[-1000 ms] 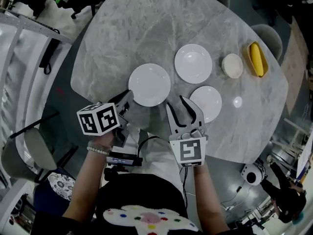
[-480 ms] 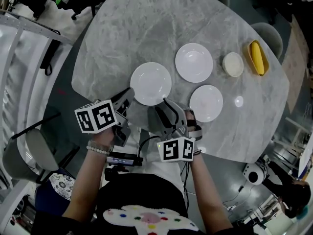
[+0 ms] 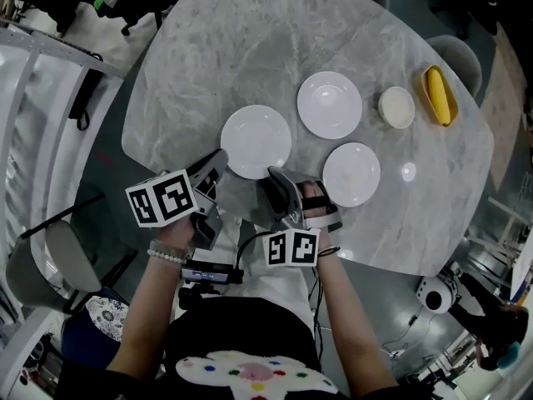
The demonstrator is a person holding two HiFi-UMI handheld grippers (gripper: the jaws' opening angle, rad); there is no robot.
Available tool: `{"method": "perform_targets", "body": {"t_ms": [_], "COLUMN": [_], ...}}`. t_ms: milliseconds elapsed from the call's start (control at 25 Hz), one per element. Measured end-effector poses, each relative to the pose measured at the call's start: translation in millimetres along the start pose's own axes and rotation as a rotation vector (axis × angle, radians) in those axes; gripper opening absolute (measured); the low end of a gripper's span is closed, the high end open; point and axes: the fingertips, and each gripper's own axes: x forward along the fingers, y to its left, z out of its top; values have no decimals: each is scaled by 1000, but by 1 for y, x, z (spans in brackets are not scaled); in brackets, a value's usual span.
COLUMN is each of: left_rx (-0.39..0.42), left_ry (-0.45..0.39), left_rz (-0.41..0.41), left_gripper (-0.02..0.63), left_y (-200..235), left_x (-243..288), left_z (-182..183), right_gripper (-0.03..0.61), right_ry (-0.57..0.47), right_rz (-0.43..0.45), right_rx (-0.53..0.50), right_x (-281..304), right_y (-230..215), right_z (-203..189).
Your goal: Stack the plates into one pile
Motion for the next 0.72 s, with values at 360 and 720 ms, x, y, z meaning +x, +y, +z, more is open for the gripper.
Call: {"method": "perform_targets", "body": {"t_ms": [360,720], "left_rx": [15,134], "left_ry": [1,-9], "left_rz": [0,3], "left_gripper": [31,32], "left_y": [0,-3], "left_x": [0,-1], "left_z": [-2,3], "right_gripper": [63,49], "right_ry": [34,52], "right_rz": [-29,-61], "right_rx": [-88,-152], "right_x": [4,2], "right_y": [2,2], "right_z": [-8,-7]}}
